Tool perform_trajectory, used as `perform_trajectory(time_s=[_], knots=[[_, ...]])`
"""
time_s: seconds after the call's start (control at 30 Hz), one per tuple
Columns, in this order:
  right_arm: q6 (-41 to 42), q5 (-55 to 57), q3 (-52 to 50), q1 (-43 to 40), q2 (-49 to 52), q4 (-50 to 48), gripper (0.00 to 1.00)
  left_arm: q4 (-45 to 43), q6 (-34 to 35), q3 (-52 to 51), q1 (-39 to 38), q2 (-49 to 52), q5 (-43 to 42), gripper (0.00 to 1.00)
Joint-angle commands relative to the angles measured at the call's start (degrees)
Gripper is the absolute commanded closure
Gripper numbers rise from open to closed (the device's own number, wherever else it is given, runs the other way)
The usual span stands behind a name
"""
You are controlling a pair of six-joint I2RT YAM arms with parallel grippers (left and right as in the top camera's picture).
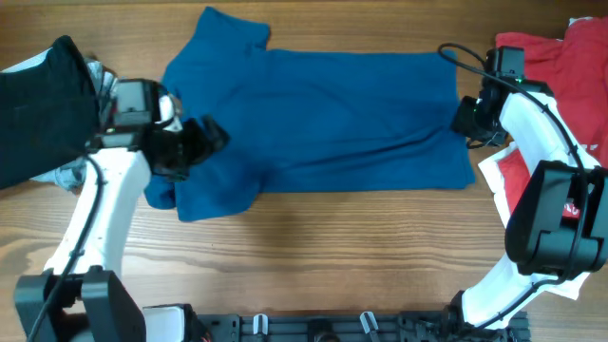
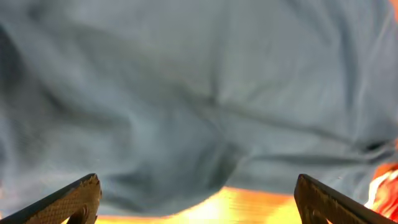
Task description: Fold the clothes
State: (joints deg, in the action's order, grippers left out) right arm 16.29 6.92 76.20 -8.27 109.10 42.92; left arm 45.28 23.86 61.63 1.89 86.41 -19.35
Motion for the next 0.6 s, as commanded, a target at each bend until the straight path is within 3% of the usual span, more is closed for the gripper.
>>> perform_trajectory(time_s=[0.0,0.03,0.1,0.13,0.17,0.23,0.33,0.57], knots=[[1.6,2.0,0.6,0.1,-3.8,0.1,0.45,3.7,-1.1,0.2,-6.1,2.1,6.1,0.04],[0.1,-0.1,0.6,0.1,-4.5,0.2,0.46,4.2,-1.2,0.2,-7.7,2.4,7.9,0.07],[-6.9,-10.1,0.6,0.1,-5.3,1.3,0.47,4.8,-1.2,0.2,-10.6,2.8,10.9,0.23],[-9.2,-12.7,0.3,0.1,-5.2,2.4,0.52,4.7,-1.1,0.0,-12.2,2.9,12.5,0.34],[-9.6,-12.9,-0.1,0.1,-5.0,3.4,0.62,4.4,-1.1,-0.2,-13.5,2.9,13.1,0.38],[-10.1,-13.0,-1.6,0.1,-4.0,4.1,0.78,3.4,-1.1,-1.1,-15.3,3.0,13.2,0.38],[-10.2,-13.0,-5.2,0.1,-2.4,1.4,0.80,2.5,-1.1,-2.7,-17.1,4.6,13.9,0.27],[-10.1,-14.7,-9.5,0.2,0.7,-5.3,0.80,1.2,-1.1,-2.9,-17.3,10.1,15.0,0.18]])
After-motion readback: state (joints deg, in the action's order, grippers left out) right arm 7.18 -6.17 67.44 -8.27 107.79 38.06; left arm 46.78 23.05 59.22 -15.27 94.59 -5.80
